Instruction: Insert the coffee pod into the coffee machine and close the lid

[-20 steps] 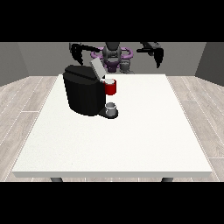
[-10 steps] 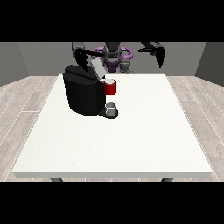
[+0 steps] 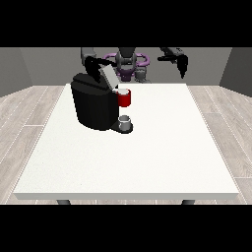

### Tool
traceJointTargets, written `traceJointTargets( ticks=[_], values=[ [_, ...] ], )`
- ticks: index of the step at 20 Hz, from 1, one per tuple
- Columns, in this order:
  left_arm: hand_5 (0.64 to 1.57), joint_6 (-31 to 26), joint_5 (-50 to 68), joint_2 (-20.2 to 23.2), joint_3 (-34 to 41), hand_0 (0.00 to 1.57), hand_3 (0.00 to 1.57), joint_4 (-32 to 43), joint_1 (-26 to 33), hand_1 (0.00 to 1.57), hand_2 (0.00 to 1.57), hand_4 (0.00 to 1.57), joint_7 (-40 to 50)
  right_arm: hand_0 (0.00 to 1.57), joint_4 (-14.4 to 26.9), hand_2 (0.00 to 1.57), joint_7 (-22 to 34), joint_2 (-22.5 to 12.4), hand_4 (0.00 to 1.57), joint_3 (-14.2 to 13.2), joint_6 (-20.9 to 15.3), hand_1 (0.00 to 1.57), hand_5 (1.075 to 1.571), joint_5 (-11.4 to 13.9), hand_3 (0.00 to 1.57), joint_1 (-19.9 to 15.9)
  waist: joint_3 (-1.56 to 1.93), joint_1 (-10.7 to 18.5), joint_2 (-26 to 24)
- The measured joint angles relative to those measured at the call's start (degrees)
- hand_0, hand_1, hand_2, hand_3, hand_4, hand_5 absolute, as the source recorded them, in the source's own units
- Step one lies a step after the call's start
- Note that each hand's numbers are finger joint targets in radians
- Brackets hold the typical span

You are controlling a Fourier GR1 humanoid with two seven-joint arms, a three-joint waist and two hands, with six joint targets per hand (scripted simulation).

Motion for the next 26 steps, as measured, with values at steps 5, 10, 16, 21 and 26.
traceJointTargets(
  ticks=[5, 10, 16, 21, 26],
  values=[
    [1.571, 0.76, -0.23, 0.39, -0.58, 0.00, 0.00, -0.40, -0.13, 0.00, 0.00, 0.00, -0.36, 0.00, 1.66, 0.00, -1.12, 0.08, 0.00, -0.16, -0.11, 0.00, 1.571, 0.68, 0.00, -2.83, 0.00, 0.52, 1.11],
    [1.571, 1.06, -0.21, 0.82, -1.01, 0.00, 0.00, -0.63, -0.08, 0.00, 0.00, 0.00, -0.54, 0.00, 3.00, 0.00, -1.70, 0.76, 0.00, -0.16, -0.87, 0.00, 1.571, 1.30, 0.00, -4.73, 0.03, 0.60, 1.37],
    [1.571, 1.00, 0.39, 1.90, -0.07, 0.00, 0.00, 1.46, 0.19, 0.00, 0.00, 0.19, -2.16, 0.00, 4.02, 0.00, -0.15, 1.76, 0.14, 1.56, -0.50, 0.00, 1.571, 2.81, 0.00, -6.58, 0.13, 0.17, 1.79],
    [1.571, 1.23, 0.93, 2.33, 0.35, 0.00, 0.00, 3.14, -0.63, 0.00, 0.00, 0.14, -2.23, 0.00, 4.26, 0.00, 0.87, 2.83, 0.12, 3.49, -1.03, 0.00, 1.571, 5.17, 0.00, -9.23, 0.15, 0.04, 1.80],
    [1.571, 1.69, 1.18, 2.19, -0.06, 0.00, 0.00, 3.48, -1.57, 0.00, 0.00, 0.00, -2.32, 0.00, 5.34, 0.00, 0.75, 3.49, 0.14, 4.40, -1.88, 0.00, 1.571, 7.44, 0.00, -11.49, 0.16, 0.40, 2.14]
  ],
)
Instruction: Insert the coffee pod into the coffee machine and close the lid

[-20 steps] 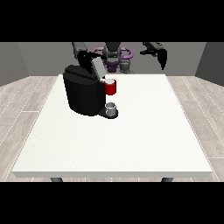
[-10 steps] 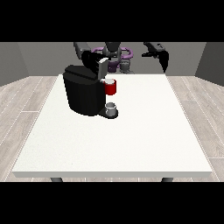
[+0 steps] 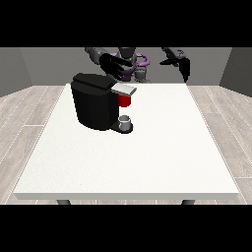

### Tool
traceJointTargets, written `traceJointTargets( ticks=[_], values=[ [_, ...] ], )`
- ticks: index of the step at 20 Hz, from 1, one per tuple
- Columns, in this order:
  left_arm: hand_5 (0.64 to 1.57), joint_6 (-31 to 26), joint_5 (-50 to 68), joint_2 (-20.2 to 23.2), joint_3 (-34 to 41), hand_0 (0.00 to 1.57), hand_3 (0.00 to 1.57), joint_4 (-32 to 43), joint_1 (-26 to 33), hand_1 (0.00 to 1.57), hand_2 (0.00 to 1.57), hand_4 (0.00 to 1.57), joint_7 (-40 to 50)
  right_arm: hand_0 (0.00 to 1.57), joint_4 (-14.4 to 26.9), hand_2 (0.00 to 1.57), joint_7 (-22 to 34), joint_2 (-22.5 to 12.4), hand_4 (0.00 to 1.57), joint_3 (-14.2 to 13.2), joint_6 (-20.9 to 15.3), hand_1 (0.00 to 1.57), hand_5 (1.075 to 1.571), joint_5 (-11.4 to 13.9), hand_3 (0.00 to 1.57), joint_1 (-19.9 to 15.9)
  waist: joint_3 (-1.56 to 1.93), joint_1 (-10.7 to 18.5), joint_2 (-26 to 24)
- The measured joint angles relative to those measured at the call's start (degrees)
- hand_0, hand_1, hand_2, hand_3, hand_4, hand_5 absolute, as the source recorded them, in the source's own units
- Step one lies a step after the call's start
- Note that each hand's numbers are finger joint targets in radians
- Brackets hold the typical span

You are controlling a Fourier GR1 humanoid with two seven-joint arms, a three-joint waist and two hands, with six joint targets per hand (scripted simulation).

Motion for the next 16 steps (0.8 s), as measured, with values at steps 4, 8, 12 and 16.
traceJointTargets(
  ticks=[4, 8, 12, 16],
  values=[
    [1.571, -0.25, 0.01, -0.29, -1.18, 0.00, 0.00, -1.26, 0.06, 0.00, 0.00, 0.18, 0.02, 0.00, 0.87, 0.00, -0.83, 0.32, 0.13, -0.44, 0.08, 0.00, 1.571, 0.36, 0.00, -0.74, 0.00, 0.43, -0.45],
    [1.571, 0.17, -0.47, -0.95, -1.59, 0.00, 0.00, -1.05, 1.83, 0.00, 0.00, 0.14, -2.81, 0.00, -0.33, 0.00, -2.93, 3.18, 0.18, 1.40, 0.16, 0.00, 1.571, 0.75, 0.00, 1.31, 0.00, -0.33, -1.82],
    [1.571, 0.39, -0.32, -1.91, -2.13, 0.00, 0.00, -0.73, 3.37, 0.00, 0.00, 0.19, -3.28, 0.00, -2.97, 0.00, -4.52, 4.71, 0.27, 3.67, 1.77, 0.00, 1.571, -2.16, 0.00, 4.99, 0.00, -1.68, -4.93],
    [1.571, 1.27, -0.72, -2.13, -1.38, 0.00, 0.00, 1.64, 5.32, 0.00, 0.00, 0.19, -5.46, 0.00, -7.24, 0.00, -5.32, 5.46, 0.16, 7.50, 1.02, 0.00, 1.571, -7.60, 0.00, 12.32, 0.00, -4.67, -7.99]
  ],
)
